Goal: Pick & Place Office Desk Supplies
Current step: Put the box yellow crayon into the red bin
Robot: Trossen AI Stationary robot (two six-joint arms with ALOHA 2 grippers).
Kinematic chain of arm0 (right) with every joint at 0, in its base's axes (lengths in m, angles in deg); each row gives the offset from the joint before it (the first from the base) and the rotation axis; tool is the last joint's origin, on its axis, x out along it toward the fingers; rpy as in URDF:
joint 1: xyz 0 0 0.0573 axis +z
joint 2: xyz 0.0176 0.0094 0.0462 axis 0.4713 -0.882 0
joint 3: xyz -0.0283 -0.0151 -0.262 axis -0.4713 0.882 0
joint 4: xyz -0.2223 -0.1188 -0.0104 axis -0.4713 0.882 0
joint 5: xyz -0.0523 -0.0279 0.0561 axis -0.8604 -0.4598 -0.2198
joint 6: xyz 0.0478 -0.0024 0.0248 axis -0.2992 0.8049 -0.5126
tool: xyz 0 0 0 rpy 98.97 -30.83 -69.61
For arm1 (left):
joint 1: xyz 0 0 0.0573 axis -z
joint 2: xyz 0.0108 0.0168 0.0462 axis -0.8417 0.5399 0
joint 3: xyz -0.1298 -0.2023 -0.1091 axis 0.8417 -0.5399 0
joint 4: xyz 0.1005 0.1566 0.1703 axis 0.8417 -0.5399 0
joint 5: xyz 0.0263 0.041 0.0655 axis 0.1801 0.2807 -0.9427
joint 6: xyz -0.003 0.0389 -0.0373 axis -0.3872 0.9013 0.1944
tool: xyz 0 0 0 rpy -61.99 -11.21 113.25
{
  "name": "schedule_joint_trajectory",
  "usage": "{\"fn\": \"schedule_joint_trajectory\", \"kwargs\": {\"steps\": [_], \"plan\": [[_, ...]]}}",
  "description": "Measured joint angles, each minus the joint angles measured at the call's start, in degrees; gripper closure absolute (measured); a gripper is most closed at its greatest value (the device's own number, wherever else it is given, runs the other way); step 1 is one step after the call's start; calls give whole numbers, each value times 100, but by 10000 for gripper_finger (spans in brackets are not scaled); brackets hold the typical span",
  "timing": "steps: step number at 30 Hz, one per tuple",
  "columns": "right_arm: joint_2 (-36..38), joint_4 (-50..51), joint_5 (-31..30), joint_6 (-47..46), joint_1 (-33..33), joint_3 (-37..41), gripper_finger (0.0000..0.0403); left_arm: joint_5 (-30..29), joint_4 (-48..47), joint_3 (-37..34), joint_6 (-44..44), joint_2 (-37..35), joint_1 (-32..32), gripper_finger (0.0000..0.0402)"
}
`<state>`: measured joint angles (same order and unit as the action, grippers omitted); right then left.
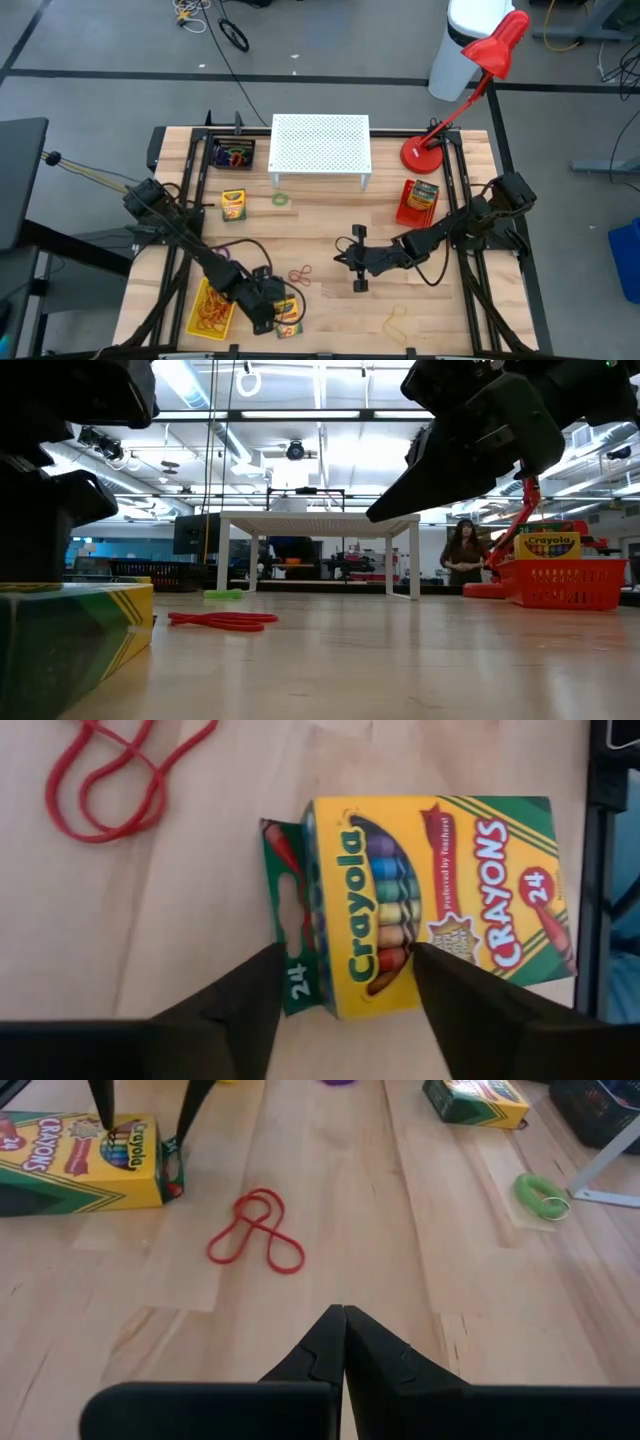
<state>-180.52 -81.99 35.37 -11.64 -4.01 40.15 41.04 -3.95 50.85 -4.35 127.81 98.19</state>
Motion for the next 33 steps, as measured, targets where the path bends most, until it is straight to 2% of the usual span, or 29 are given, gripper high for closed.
{"fn": "schedule_joint_trajectory", "kwargs": {"steps": [12,20,24,28,31,33], "plan": [[0,-3,2,197,-12,0,391,43,182,-9,607,-60,-14,385],[72,91,4,197,-8,0,391,-499,-16,-28,956,-473,-98,395],[451,643,-46,-121,-8,0,391,-1207,-286,-28,1098,-641,-73,396],[894,1198,-57,-898,-7,0,391,-1863,-188,-28,1524,-657,-78,396],[921,1086,19,-1409,55,6,381,-2376,-174,-17,1791,-664,-92,396],[761,591,110,-1683,156,55,361,-2697,-199,5,1962,-664,-86,396]]}}
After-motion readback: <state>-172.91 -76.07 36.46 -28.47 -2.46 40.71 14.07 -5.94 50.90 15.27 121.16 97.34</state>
